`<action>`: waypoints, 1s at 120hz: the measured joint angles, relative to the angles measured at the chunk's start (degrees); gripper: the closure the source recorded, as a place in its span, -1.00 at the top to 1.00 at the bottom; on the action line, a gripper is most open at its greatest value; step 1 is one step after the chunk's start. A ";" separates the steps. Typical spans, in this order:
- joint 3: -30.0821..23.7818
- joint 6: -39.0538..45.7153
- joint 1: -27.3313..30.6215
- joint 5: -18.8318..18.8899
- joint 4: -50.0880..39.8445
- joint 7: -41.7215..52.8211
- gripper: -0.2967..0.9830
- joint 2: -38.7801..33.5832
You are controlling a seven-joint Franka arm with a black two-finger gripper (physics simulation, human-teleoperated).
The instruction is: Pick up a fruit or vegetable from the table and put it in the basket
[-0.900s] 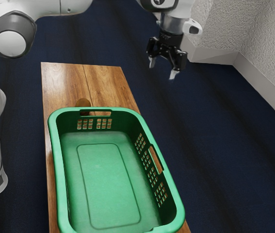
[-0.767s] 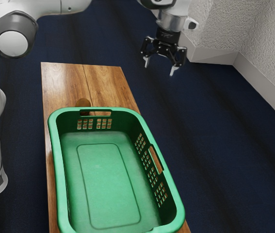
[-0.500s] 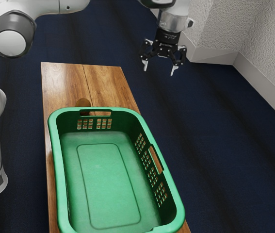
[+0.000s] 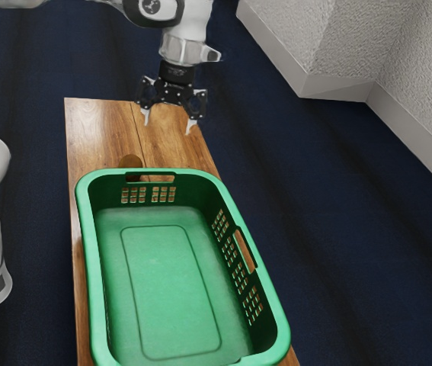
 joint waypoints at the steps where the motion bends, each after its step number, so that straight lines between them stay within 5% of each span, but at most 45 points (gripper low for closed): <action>1: 0.01 0.33 0.35 0.17 -0.56 0.05 0.53 -0.27; 41: 2.81 6.65 3.16 3.46 -7.95 8.66 0.52 -0.92; 120: 2.65 9.44 8.68 2.86 -16.62 25.08 0.50 -4.45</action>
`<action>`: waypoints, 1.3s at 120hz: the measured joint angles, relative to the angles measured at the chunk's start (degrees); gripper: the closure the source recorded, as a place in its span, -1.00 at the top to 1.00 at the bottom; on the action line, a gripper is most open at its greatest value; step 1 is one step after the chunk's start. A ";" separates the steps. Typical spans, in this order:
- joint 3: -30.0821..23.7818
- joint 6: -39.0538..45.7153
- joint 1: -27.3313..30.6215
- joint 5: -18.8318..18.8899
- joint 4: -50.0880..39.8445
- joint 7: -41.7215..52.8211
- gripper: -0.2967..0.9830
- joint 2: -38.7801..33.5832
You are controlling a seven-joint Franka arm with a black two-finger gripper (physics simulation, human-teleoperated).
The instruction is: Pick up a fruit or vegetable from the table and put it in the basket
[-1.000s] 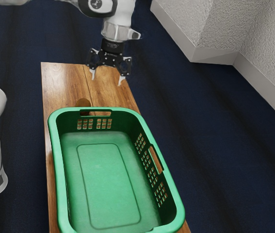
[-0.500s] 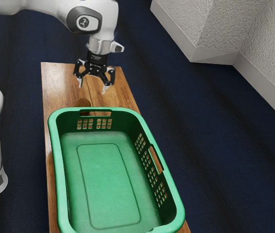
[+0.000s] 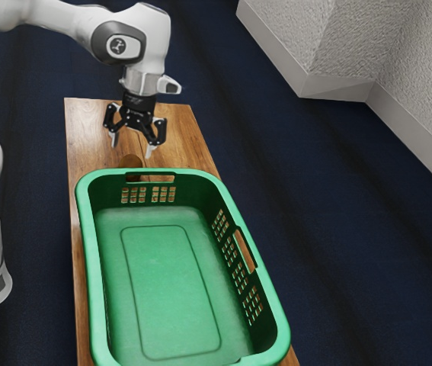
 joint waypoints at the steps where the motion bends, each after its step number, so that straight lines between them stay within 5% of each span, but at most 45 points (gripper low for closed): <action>1: 0.01 0.01 0.05 0.00 -0.01 0.15 0.50 0.06; 156: 0.67 7.81 1.23 -3.98 -3.69 9.53 0.50 8.16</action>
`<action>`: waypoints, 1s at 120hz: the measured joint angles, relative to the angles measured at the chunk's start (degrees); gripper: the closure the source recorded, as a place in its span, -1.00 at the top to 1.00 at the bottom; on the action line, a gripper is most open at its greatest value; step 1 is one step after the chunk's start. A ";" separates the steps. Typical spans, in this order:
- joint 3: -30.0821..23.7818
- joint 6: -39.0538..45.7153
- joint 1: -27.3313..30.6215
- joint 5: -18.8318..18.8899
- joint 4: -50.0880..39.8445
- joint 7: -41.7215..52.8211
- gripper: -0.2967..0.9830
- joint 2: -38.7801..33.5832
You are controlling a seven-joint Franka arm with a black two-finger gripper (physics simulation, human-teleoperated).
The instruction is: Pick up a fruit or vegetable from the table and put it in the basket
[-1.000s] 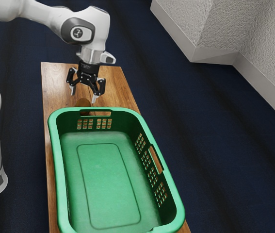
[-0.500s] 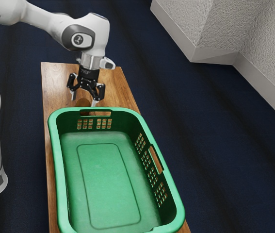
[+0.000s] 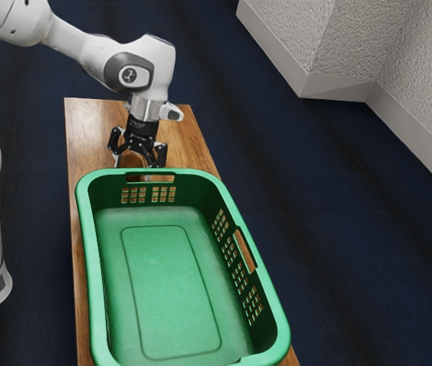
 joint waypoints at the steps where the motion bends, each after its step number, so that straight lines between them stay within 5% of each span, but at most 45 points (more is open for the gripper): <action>1: 0.00 0.05 0.02 -0.03 -0.04 0.02 0.50 0.00; 54: 0.54 2.41 0.42 -0.58 -1.21 0.55 0.42 0.81; 85: 0.59 2.95 0.42 -0.21 -1.43 -0.43 -0.03 0.82; 120: 0.65 2.96 0.85 0.58 -0.73 -2.71 -0.06 0.17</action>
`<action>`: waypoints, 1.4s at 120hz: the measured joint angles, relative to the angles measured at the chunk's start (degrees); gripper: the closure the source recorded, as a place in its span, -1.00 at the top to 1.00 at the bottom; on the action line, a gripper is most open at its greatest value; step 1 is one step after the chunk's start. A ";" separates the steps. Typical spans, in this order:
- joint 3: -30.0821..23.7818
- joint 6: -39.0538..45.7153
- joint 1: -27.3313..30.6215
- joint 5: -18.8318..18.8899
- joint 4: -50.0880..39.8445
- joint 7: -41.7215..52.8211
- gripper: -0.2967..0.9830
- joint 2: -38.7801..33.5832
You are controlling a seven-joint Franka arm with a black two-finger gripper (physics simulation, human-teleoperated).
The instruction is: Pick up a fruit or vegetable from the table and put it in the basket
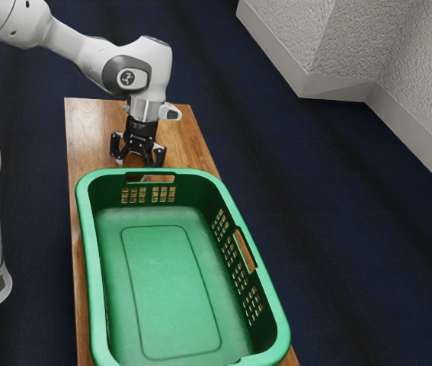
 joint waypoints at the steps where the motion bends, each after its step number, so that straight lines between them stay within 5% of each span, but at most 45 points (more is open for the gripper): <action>1: 0.01 0.00 0.11 0.00 0.06 -0.05 -0.07 -0.06; 64: -1.32 -0.37 6.48 1.20 9.29 -1.63 -0.12 -2.93; 120: -17.46 -0.50 -0.29 0.52 12.26 -3.07 -0.11 -10.50; 168: -33.01 -0.55 -2.20 -8.84 12.28 -6.69 -0.11 -9.04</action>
